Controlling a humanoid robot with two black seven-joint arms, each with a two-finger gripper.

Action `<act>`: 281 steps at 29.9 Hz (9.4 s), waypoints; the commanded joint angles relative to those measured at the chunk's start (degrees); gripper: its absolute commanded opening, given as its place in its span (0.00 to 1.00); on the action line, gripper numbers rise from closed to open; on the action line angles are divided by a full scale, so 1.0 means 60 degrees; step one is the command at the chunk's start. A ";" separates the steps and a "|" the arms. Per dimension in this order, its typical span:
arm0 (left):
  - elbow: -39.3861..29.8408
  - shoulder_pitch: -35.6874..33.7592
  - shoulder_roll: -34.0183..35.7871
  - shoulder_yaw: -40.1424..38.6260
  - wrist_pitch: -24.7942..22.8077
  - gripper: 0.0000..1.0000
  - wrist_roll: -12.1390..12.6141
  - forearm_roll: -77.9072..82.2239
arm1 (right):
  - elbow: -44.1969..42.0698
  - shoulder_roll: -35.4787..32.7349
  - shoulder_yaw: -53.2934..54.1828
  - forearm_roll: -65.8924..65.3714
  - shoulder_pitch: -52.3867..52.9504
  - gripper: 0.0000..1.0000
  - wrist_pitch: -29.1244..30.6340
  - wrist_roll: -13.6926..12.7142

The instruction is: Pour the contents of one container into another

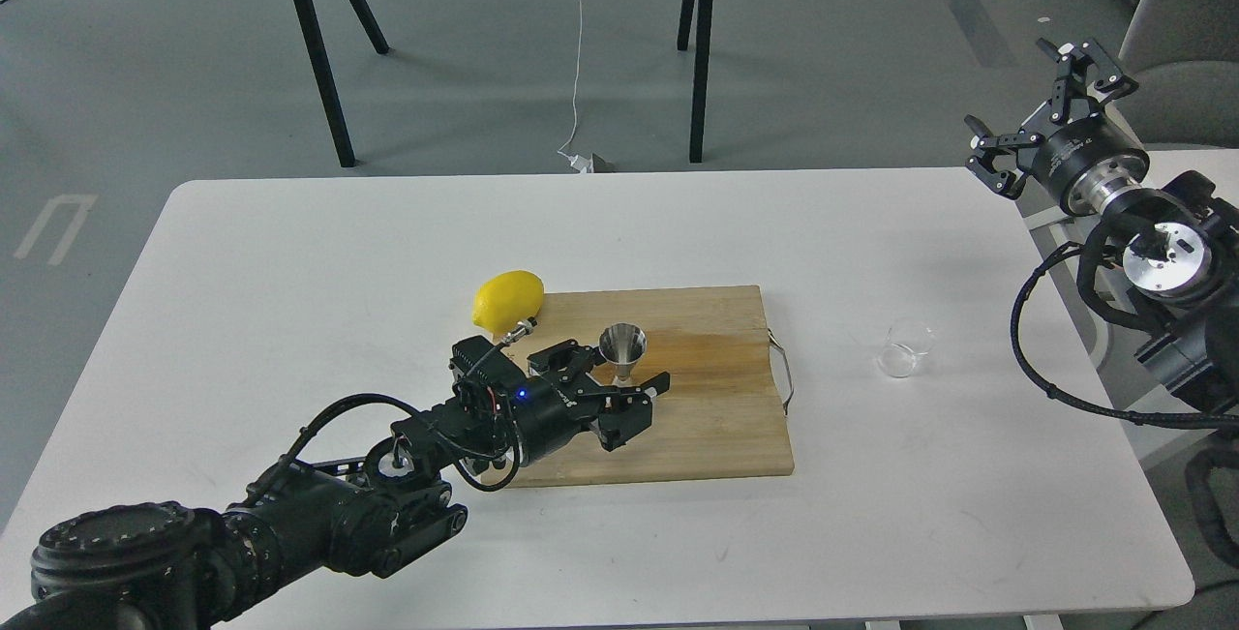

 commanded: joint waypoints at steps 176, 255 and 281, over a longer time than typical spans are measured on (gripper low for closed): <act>-0.2608 0.0780 0.4863 -0.7312 -0.9333 0.89 0.0000 -0.8385 | 0.9096 -0.1934 0.4230 0.7192 -0.7094 0.99 -0.1632 0.0131; -0.1817 0.0853 0.4423 -0.7326 -0.9333 0.92 0.0000 -0.8385 | 0.7222 0.0468 0.3029 0.5566 -0.6788 0.99 -0.4681 0.0527; -0.1553 0.0868 0.4321 -0.7326 -0.9333 0.93 0.0000 -0.8487 | 0.6503 0.1055 0.3014 0.5347 -0.6275 0.98 -0.4827 0.0542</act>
